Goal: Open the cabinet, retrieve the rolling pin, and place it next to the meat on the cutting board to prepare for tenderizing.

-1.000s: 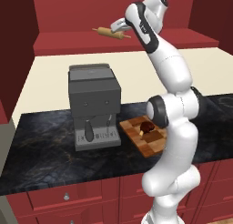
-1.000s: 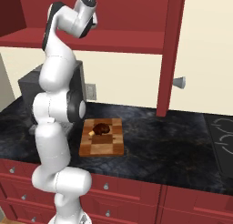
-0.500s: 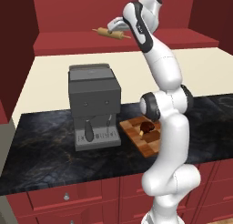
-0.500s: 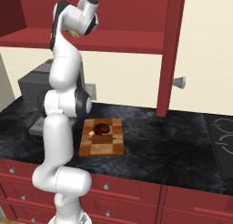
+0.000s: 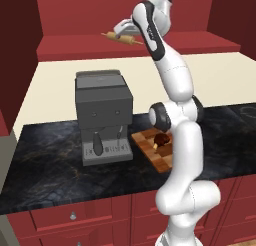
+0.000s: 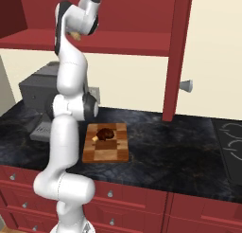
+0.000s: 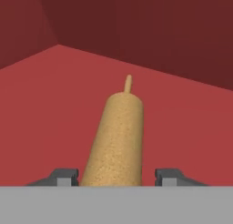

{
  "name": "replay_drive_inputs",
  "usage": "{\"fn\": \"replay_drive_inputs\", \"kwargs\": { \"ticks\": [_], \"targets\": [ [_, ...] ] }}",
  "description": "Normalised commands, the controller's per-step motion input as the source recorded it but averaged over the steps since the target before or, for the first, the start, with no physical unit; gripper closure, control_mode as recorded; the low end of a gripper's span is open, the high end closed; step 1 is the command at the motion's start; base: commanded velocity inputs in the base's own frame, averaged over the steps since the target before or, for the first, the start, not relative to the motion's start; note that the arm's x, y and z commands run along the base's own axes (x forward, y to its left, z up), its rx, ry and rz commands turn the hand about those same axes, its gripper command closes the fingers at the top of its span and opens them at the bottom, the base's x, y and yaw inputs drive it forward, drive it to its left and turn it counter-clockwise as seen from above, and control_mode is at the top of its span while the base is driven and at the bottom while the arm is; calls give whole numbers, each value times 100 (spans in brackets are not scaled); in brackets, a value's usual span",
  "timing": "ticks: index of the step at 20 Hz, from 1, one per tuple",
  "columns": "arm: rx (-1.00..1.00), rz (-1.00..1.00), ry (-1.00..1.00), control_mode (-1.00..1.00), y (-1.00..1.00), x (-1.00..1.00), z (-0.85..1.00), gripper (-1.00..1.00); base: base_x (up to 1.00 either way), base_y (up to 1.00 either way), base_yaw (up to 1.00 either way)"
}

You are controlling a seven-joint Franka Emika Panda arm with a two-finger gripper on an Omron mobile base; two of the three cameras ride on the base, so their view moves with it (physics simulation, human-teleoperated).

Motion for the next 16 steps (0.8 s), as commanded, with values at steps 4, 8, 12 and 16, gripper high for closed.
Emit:
{"fn": "replay_drive_inputs", "kwargs": {
  "ticks": [4, 8, 12, 16],
  "targets": [
    [0, 2, -4, -100, 7, -6, -25, 100, 0, 0, 0],
    [1, 0, -15, -100, 9, -62, -17, 100, 0, 0, 0],
    [4, 0, -14, -100, 20, -84, -7, 100, 0, 0, 0],
    [3, 0, -16, -100, 30, -96, -20, 100, 0, 0, 0]
  ]
}}
